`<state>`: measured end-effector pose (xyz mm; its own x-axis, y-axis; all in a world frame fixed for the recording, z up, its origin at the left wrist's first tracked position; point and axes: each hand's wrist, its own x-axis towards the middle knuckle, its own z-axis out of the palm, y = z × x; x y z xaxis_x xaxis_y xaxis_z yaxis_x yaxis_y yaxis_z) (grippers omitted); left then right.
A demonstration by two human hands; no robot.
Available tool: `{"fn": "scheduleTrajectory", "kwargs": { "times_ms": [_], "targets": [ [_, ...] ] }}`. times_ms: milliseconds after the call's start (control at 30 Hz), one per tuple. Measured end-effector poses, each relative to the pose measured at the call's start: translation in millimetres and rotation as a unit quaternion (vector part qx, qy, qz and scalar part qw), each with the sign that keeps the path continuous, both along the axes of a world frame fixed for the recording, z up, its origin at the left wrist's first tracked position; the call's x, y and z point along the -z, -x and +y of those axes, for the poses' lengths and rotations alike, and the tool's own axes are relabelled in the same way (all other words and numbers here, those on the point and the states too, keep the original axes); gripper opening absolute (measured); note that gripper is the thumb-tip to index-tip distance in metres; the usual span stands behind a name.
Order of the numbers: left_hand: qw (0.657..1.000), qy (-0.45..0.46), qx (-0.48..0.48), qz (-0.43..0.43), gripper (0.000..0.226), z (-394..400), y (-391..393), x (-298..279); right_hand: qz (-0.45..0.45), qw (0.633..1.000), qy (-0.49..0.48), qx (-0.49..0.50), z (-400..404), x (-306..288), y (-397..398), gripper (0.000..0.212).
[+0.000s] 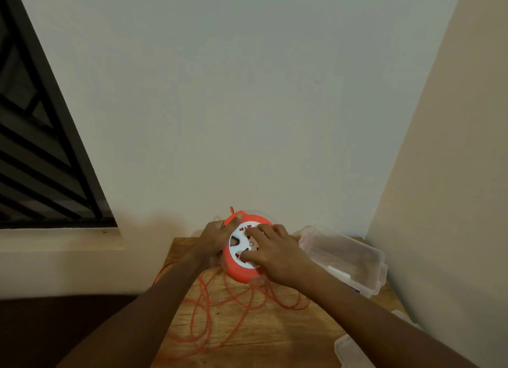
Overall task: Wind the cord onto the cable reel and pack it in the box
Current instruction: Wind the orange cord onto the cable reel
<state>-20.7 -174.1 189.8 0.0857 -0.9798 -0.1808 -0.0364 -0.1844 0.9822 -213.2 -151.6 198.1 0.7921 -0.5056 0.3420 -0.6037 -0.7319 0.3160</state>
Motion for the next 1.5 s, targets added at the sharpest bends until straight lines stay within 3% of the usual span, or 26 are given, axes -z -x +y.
{"fn": "scheduleTrajectory", "kwargs": {
  "times_ms": [133,233,333,533,700,800,933,1067,1167,1333,1400,1500],
  "targets": [
    [0.998,0.025,0.02,-0.061,0.067,-5,-3,-6,0.041,0.998,0.045,0.031,6,-15,-10,0.046],
    [0.994,0.046,0.051,-0.089,0.047,-6,-3,-18,0.062,0.993,0.019,0.097,5,-21,-16,0.066],
    [0.991,0.088,0.06,-0.08,0.031,-2,0,-23,0.089,0.986,-0.001,0.139,4,-26,-21,0.073],
    [0.994,0.093,0.042,0.03,0.028,1,4,-22,0.12,0.983,0.035,0.131,-1,-39,-14,0.057],
    [0.995,0.091,0.036,-0.036,0.032,-6,15,-37,0.129,0.98,0.053,0.14,2,-42,-16,0.06],
    [0.996,0.089,0.01,-0.016,0.042,-7,21,-35,0.128,0.978,0.055,0.157,2,-44,-15,0.064],
    [0.996,0.088,0.0,0.017,0.036,-9,25,-28,0.119,0.978,0.041,0.164,0,-42,-10,0.069],
    [0.993,0.11,-0.019,0.048,0.03,-9,36,-26,0.036,0.973,-0.012,0.229,-4,-42,-10,0.075],
    [0.988,0.135,-0.038,0.059,0.024,-9,43,-28,-0.108,0.956,-0.069,0.264,-5,-41,-9,0.064],
    [0.985,0.156,-0.069,0.04,0.021,-12,51,-27,-0.33,0.866,-0.216,0.308,-3,-37,-10,0.065],
    [0.987,0.145,-0.063,0.039,0.022,-12,49,-26,-0.345,0.857,-0.241,0.296,0,-31,-10,0.066],
    [0.99,0.126,-0.055,0.038,0.022,-13,45,-26,-0.277,0.9,-0.184,0.281,4,-27,-6,0.062]
  ]
}}
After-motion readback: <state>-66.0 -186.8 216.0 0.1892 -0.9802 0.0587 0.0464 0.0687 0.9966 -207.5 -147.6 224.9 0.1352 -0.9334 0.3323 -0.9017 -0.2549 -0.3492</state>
